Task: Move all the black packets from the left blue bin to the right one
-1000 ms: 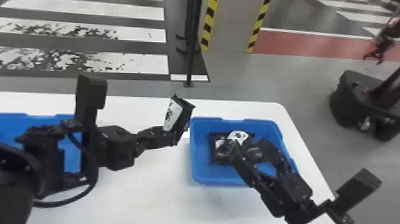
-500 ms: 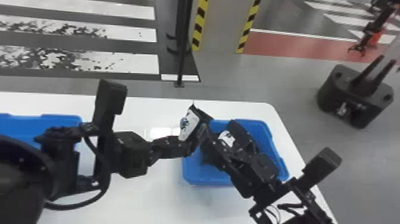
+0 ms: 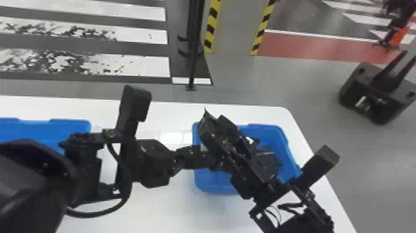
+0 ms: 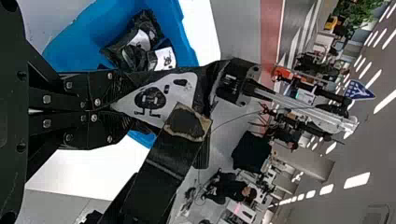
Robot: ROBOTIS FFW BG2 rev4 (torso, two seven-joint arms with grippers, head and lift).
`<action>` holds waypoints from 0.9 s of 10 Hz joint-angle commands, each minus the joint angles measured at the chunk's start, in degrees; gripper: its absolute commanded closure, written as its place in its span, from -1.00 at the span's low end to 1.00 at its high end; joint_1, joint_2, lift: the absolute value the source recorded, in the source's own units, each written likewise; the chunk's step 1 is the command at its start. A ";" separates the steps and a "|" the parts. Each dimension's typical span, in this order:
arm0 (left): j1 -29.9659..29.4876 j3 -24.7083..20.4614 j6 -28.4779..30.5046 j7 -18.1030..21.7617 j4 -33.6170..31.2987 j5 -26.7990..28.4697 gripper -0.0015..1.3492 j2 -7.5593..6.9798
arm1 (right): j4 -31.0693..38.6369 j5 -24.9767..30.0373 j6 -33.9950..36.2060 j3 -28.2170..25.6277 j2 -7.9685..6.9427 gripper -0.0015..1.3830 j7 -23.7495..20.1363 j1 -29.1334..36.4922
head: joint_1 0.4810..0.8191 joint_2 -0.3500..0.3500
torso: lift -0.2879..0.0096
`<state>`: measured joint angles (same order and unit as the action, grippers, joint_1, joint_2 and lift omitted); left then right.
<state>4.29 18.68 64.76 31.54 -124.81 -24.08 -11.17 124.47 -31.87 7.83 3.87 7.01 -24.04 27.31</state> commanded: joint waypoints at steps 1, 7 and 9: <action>-0.21 -0.17 -0.08 0.10 0.01 -0.14 0.78 0.09 | -0.23 -0.12 -0.10 0.02 0.02 0.85 -0.05 -0.04 | 0.27 -0.62 | -0.07; -5.55 -5.65 -0.36 0.01 -0.13 -2.43 -0.90 0.62 | -2.06 0.22 -0.10 -2.84 -0.07 0.85 -0.13 -2.15 | 0.27 -0.60 | -0.07; -11.74 -10.80 -1.20 1.06 -3.93 -1.97 -0.75 0.80 | -6.98 0.11 0.04 -5.01 0.37 0.85 -0.13 -5.80 | 0.27 -0.60 | -0.07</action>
<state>-5.49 9.44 63.91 32.54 -127.41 -26.24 -10.43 119.09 -31.64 7.81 -0.60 7.23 -24.17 22.72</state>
